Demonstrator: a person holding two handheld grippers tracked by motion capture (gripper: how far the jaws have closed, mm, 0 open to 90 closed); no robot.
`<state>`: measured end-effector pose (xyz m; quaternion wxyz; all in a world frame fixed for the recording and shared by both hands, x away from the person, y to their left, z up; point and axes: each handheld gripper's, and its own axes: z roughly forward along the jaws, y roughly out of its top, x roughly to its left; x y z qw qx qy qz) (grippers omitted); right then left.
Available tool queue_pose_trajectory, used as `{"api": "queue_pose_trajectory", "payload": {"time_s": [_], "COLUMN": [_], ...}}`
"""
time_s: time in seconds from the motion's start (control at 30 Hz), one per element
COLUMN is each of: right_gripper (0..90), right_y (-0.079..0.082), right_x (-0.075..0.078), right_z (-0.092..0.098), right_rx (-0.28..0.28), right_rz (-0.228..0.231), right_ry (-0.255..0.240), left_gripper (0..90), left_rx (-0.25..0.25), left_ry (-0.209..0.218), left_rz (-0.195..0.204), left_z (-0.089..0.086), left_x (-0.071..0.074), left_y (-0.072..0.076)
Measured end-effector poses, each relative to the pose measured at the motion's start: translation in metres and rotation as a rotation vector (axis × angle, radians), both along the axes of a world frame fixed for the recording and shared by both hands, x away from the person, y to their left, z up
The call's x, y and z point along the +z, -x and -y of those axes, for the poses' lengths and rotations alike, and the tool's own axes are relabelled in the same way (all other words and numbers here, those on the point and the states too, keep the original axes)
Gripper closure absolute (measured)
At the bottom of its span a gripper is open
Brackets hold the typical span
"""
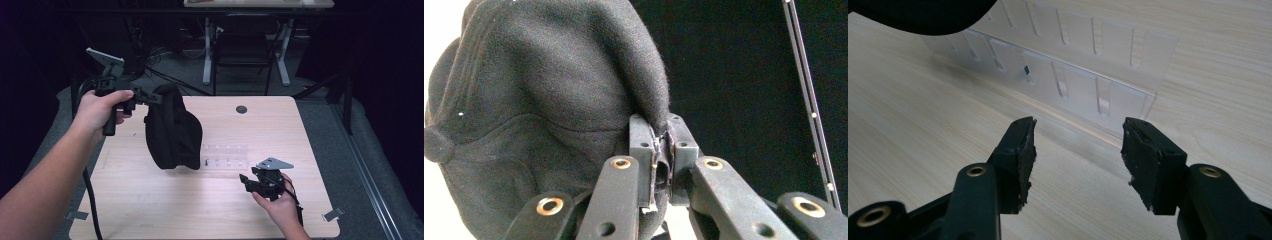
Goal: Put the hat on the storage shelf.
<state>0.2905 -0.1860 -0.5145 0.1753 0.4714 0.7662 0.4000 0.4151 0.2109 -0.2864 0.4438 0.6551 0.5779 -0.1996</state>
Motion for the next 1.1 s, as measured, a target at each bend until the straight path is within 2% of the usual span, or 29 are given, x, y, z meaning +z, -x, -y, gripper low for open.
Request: {"api": "queue_pose_trajectory", "payload": {"time_s": [0.23, 0.73, 1.1], "right_gripper": [47.1, 47.1, 47.6], "right_y": [-0.001, -0.001, -0.002], "right_x": [-0.002, -0.004, 0.003], "right_z": [0.001, 0.006, 0.004], "right_rx": [-0.007, -0.017, -0.007], "right_rz": [-0.003, -0.001, 0.010], "right_ry": [-0.008, -0.028, -0.033], "left_gripper": [84.9, 84.9, 84.8], "left_rx": [0.007, 0.005, 0.012], "left_ry": [-0.004, -0.042, -0.070], "left_rz": [-0.002, 0.002, 0.011], "left_z": [0.009, 0.030, 0.032], "left_x": [-0.002, -0.004, 0.001], "left_y": [-0.008, -0.018, -0.016]}}
